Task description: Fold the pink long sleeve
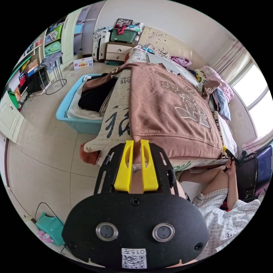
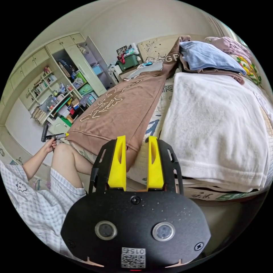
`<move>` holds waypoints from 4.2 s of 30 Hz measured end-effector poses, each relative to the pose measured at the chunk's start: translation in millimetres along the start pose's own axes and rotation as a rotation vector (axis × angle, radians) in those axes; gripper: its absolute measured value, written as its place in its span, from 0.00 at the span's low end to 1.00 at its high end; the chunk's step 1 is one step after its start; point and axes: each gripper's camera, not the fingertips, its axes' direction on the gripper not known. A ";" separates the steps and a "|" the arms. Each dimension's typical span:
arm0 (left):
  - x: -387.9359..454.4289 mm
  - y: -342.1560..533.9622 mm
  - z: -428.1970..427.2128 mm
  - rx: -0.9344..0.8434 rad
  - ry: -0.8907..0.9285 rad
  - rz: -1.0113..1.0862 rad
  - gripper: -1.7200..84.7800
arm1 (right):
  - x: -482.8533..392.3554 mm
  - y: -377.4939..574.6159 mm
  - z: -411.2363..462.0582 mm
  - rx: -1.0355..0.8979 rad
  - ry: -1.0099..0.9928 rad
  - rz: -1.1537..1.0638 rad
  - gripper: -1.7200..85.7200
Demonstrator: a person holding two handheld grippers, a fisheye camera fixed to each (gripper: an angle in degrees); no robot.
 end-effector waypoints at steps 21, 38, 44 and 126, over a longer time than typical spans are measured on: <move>51.7 0.6 5.1 -0.057 -0.225 0.036 0.03 | -14.4 -14.6 41.2 -0.066 0.163 -0.021 0.03; 32.3 37.5 0.8 0.076 -0.100 -0.012 0.03 | -50.1 -5.7 55.6 -0.042 0.326 -0.099 0.05; 33.5 26.0 -5.4 0.013 -0.095 0.089 0.04 | -25.6 -17.4 56.7 -0.075 0.241 -0.007 0.02; 260.3 -30.2 218.6 0.122 0.162 0.353 0.09 | -155.9 -57.7 182.4 0.005 -0.134 -0.529 0.18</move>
